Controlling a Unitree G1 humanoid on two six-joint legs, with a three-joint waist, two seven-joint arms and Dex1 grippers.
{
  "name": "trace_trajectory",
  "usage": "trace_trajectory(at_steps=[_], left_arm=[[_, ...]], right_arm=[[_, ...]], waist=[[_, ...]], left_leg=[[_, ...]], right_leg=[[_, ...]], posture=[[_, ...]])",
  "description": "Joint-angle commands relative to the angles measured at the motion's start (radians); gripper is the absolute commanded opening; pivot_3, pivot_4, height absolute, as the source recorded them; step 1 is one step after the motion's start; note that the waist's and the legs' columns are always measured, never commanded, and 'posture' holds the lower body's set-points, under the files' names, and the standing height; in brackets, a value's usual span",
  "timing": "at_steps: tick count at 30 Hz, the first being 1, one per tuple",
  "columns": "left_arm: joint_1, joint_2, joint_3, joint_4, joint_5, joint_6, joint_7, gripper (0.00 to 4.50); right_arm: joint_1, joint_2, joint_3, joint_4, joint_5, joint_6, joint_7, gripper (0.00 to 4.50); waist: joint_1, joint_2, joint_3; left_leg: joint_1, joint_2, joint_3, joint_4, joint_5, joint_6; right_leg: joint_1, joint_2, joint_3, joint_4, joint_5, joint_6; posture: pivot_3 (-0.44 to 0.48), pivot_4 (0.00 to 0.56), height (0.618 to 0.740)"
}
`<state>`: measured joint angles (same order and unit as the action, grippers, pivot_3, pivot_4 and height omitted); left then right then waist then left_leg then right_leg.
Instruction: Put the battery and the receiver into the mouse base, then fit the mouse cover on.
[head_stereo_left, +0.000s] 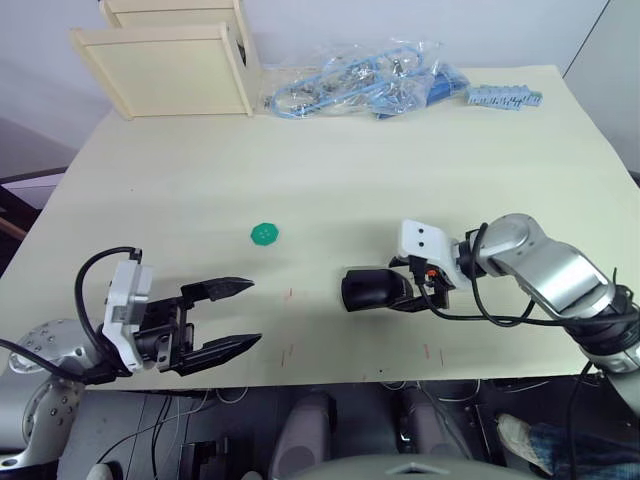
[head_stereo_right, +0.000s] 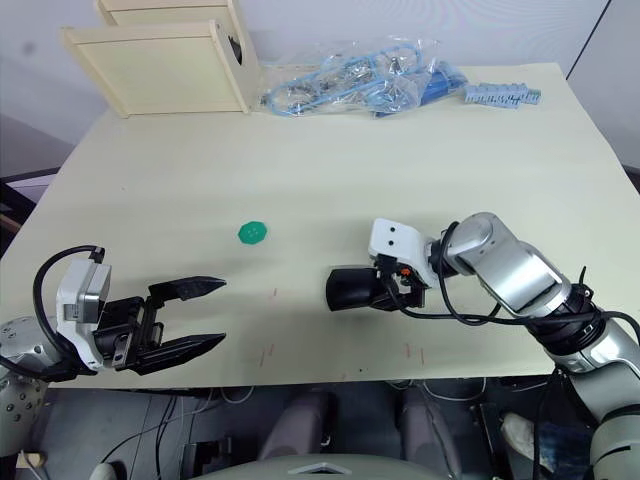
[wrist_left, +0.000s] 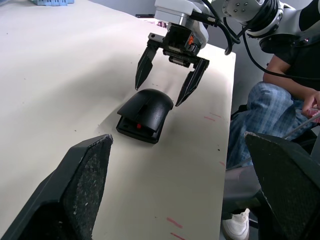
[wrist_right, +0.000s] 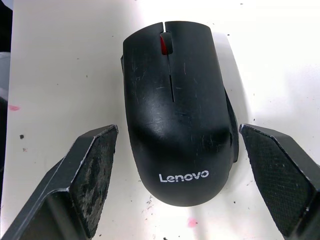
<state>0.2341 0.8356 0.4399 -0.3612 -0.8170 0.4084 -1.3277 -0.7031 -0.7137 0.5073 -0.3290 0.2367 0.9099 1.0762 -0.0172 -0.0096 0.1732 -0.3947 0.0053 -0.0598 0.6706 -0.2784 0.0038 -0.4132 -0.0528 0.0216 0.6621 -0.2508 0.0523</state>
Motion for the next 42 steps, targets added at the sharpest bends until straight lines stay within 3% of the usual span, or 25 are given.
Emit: trace_trajectory(at_steps=[1,35,36,37,42], left_arm=[[-0.001,0.007,0.010,-0.011,-0.005,-0.004,-0.006,4.50],[0.002,0.005,0.015,-0.005,0.003,-0.009,-0.015,4.50],[0.002,0.005,0.014,-0.004,0.003,-0.009,-0.016,4.50],[0.001,0.005,0.014,-0.004,0.004,-0.009,-0.016,4.50],[0.000,0.005,0.013,-0.002,0.005,-0.010,-0.017,4.50]], right_arm=[[0.005,-0.009,-0.024,-0.036,-0.005,-0.029,-0.008,4.10],[0.040,0.003,0.000,-0.033,-0.046,-0.067,-0.011,4.10],[0.041,0.004,0.001,-0.033,-0.047,-0.068,-0.011,3.55],[0.041,0.003,0.003,-0.033,-0.048,-0.071,-0.010,3.31],[0.041,0.006,0.003,-0.029,-0.051,-0.073,-0.010,3.31]], waist=[[0.000,0.000,0.000],[0.000,0.000,0.000],[0.000,0.000,0.000],[0.000,0.000,0.000],[-0.001,0.000,0.000]], left_leg=[[0.000,0.000,0.000,0.000,0.000,0.000],[0.000,0.000,0.000,0.000,0.000,0.000],[0.000,0.000,0.000,0.000,0.000,0.000],[0.000,0.000,0.000,0.000,0.000,0.000],[0.001,0.000,0.000,0.000,0.000,0.000]], right_leg=[[0.000,0.000,0.000,0.000,0.000,0.000],[0.000,0.000,0.000,0.000,0.000,0.000],[0.000,0.000,0.000,0.000,0.000,0.000],[0.000,0.000,0.000,0.000,0.000,0.000],[0.000,0.000,0.000,0.000,0.000,0.000]], posture=[[0.000,0.150,0.740],[0.000,0.150,0.740],[0.000,0.150,0.740],[0.000,0.150,0.740],[0.000,0.150,0.740]])
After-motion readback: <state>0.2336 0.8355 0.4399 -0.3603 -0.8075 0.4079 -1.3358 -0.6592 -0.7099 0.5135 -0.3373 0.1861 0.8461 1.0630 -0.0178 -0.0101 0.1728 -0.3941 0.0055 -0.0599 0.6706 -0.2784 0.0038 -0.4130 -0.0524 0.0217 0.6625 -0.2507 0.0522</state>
